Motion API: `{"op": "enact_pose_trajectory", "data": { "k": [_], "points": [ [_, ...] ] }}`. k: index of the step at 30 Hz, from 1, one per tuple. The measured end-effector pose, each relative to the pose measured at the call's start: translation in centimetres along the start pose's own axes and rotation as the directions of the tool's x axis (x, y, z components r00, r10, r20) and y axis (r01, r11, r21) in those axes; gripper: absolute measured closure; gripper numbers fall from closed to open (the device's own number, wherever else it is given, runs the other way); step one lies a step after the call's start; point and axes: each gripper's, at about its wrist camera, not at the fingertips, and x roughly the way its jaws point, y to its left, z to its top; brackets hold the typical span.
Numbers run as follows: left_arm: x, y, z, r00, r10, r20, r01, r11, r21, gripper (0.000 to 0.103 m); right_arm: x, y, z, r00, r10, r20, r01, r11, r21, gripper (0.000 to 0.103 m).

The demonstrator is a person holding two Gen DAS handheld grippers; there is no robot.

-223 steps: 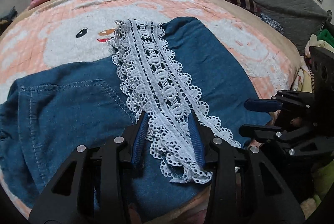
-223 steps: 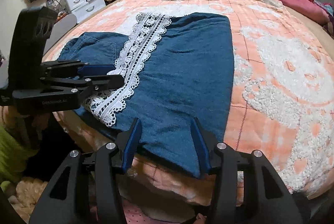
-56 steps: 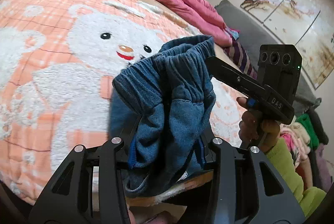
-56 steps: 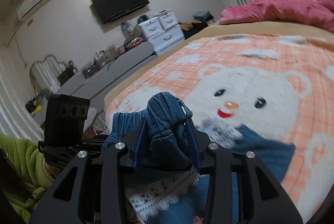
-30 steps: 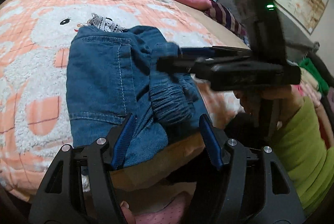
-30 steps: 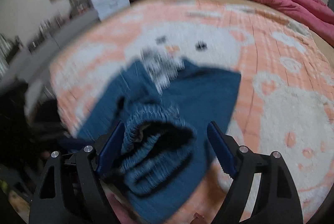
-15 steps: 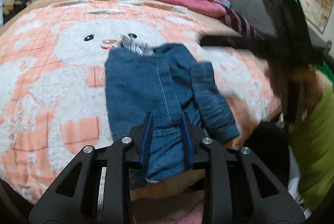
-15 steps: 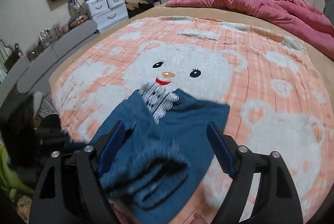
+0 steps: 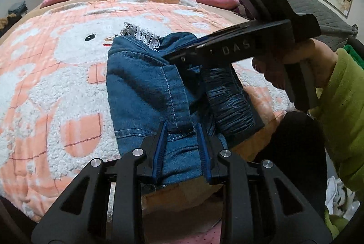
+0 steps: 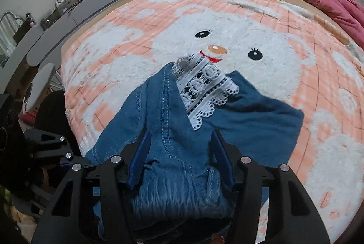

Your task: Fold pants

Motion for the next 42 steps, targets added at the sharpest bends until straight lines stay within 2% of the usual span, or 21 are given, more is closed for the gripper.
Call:
{"op": "enact_pose_trajectory", "data": {
  "k": [7, 8, 10, 12, 15, 19, 21, 25, 28, 29, 31, 33, 35, 36, 37, 39, 42],
  "points": [
    [-0.1, 0.3, 0.0, 1.0, -0.013, -0.001, 0.013, 1.0, -0.012, 0.082, 0.2, 1.8, 0.6, 0.999, -0.004, -0.044, 0.002, 0.998, -0.065, 0.05],
    [-0.1, 0.3, 0.0, 1.0, -0.013, 0.0, 0.013, 1.0, -0.012, 0.082, 0.3, 2.3, 0.7, 0.998, -0.029, -0.052, 0.024, 0.995, -0.093, 0.053],
    [-0.1, 0.3, -0.1, 1.0, -0.016, 0.0, 0.016, 1.0, -0.015, 0.082, 0.8, 3.1, 0.8, 0.994, -0.082, -0.068, 0.071, 0.986, -0.149, 0.067],
    [-0.2, 0.3, 0.0, 1.0, -0.02, 0.0, 0.02, 1.0, -0.017, 0.082, 1.0, 3.8, 0.7, 0.988, -0.129, -0.083, 0.111, 0.975, -0.195, 0.075],
    [-0.2, 0.4, 0.0, 1.0, -0.023, 0.006, 0.023, 1.0, -0.021, 0.082, 0.7, 3.0, 0.9, 0.975, -0.209, -0.073, 0.192, 0.962, -0.193, 0.079],
    [-0.4, 0.7, -0.1, 1.0, -0.025, 0.01, 0.026, 0.999, -0.026, 0.082, 1.3, 0.9, 1.2, 0.965, -0.251, -0.074, 0.237, 0.959, -0.156, 0.082],
    [-0.4, 0.7, 0.0, 1.0, -0.023, 0.007, 0.024, 0.999, -0.024, 0.082, 1.9, 0.1, 1.2, 0.961, -0.266, -0.077, 0.255, 0.959, -0.127, 0.089],
    [-0.3, 0.6, 0.0, 1.0, -0.02, 0.005, 0.02, 1.0, -0.023, 0.082, 1.4, -0.2, 1.4, 0.969, -0.237, -0.069, 0.231, 0.969, -0.087, 0.089],
    [-0.3, 0.6, 0.0, 1.0, -0.02, 0.005, 0.02, 0.999, -0.026, 0.082, -0.7, 0.0, 2.2, 0.988, -0.157, -0.005, 0.156, 0.986, -0.052, 0.087],
    [-0.3, 0.7, 0.0, 1.0, -0.02, 0.006, 0.02, 0.999, -0.026, 0.082, -1.0, 0.4, 2.5, 0.99, -0.142, -0.002, 0.141, 0.987, -0.07, 0.084],
    [-0.3, 0.7, 0.0, 1.0, -0.02, 0.006, 0.02, 0.999, -0.027, 0.082, -0.7, 1.1, 2.8, 0.984, -0.174, -0.021, 0.171, 0.979, -0.112, 0.06],
    [-0.4, 0.7, 0.0, 1.0, -0.018, 0.006, 0.018, 1.0, -0.025, 0.082, 0.4, 1.3, 3.0, 0.98, -0.191, -0.052, 0.184, 0.975, -0.125, 0.056],
    [-0.4, 0.7, 0.0, 1.0, -0.017, 0.006, 0.017, 1.0, -0.025, 0.082, 1.6, 1.5, 3.0, 0.98, -0.188, -0.069, 0.179, 0.977, -0.121, 0.057],
    [-0.4, 0.7, 0.0, 1.0, -0.017, 0.006, 0.017, 1.0, -0.024, 0.082, 2.0, 1.3, 3.1, 0.981, -0.181, -0.063, 0.174, 0.979, -0.11, 0.065],
    [-0.3, 0.7, 0.0, 1.0, -0.018, 0.006, 0.018, 1.0, -0.025, 0.082, 2.3, 1.1, 3.5, 0.988, -0.141, -0.054, 0.137, 0.988, -0.077, 0.084],
    [-0.4, 0.7, 0.0, 1.0, -0.02, 0.005, 0.02, 0.999, -0.027, 0.082, 2.5, 0.9, 3.7, 0.993, -0.113, -0.039, 0.111, 0.993, -0.048, 0.101],
    [-0.4, 0.7, 0.0, 1.0, -0.019, 0.009, 0.02, 0.999, -0.029, 0.082, 2.3, 1.8, 4.2, 0.985, -0.173, 0.001, 0.172, 0.98, -0.097, 0.102]
  ]
}}
